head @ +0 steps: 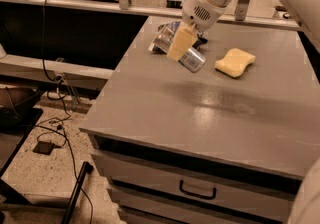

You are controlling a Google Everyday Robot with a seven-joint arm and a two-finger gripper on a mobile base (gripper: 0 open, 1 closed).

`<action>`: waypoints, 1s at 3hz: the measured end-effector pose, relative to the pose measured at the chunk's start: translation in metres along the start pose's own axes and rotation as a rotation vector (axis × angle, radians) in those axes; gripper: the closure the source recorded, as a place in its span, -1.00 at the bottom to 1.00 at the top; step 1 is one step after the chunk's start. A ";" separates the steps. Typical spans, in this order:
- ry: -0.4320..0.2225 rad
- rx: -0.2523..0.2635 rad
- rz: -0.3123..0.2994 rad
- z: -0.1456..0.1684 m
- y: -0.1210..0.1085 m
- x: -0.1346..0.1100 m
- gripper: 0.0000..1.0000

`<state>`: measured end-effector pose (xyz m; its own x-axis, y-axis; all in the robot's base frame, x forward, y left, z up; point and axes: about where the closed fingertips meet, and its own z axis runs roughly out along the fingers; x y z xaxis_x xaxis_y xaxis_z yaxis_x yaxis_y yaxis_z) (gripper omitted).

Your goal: Knock redbull can over

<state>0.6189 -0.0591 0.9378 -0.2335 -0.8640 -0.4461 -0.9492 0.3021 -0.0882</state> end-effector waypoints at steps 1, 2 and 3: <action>0.031 -0.033 0.004 0.003 0.007 0.008 1.00; 0.031 -0.033 0.004 0.003 0.007 0.008 1.00; 0.179 0.004 -0.055 0.033 0.022 0.011 0.92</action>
Offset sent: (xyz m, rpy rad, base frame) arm -0.0075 -0.0035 -0.0091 -0.0195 0.0404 0.0040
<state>0.6022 -0.0489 0.9013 -0.2150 -0.9370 -0.2753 -0.9609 0.2533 -0.1119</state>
